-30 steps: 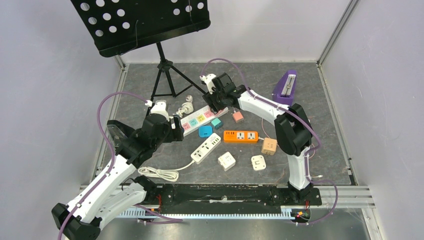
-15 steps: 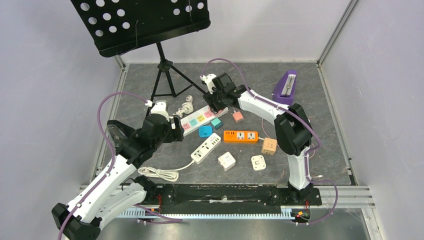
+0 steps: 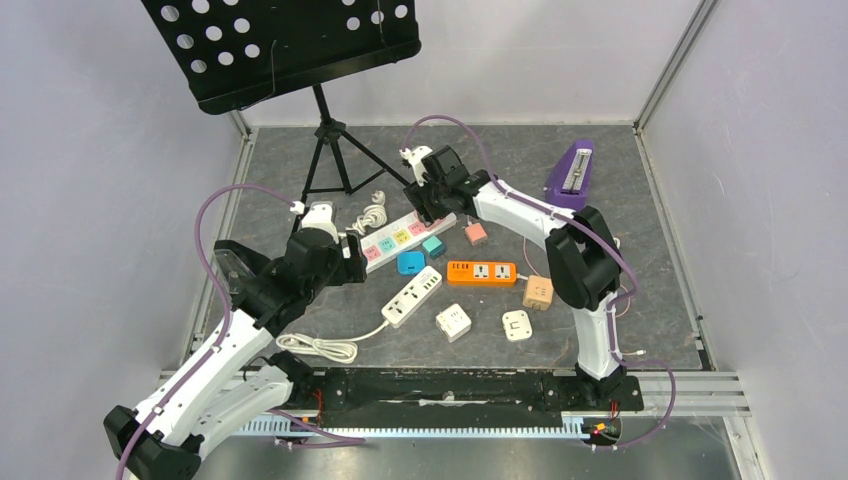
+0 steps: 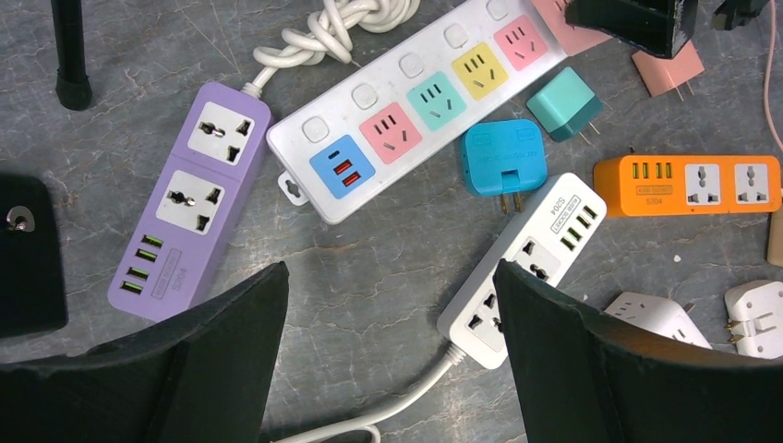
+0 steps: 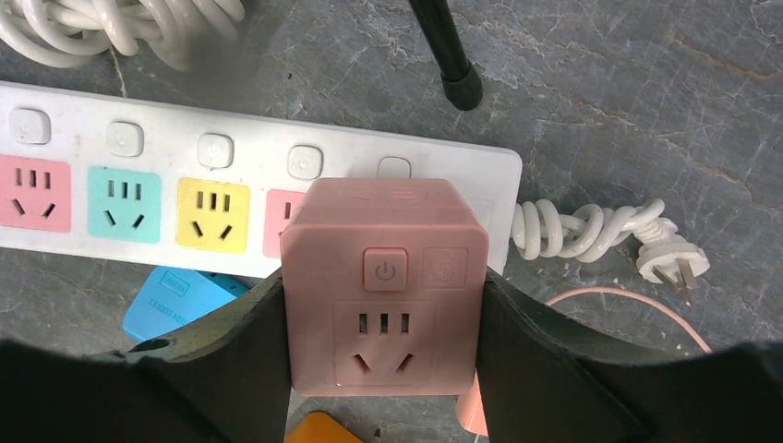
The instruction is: Insert the plug
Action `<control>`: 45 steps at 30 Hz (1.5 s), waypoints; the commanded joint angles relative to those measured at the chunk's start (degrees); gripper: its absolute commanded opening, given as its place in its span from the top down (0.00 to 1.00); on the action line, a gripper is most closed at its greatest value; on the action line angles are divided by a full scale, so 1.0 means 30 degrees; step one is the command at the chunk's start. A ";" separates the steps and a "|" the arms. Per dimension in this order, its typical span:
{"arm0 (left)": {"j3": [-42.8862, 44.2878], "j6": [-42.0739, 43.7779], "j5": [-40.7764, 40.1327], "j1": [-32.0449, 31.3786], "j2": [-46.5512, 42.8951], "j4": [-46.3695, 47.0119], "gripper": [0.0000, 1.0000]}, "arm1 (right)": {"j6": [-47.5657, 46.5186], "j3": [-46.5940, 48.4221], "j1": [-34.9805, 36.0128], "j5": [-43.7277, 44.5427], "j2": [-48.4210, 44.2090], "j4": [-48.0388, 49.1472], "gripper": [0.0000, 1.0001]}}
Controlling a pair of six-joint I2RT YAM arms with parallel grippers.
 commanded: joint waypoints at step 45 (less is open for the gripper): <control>0.0168 0.0516 -0.0384 0.0083 -0.0369 0.0380 0.12 | 0.0982 -0.5622 0.0669 0.2043 0.3877 -0.1610 1.00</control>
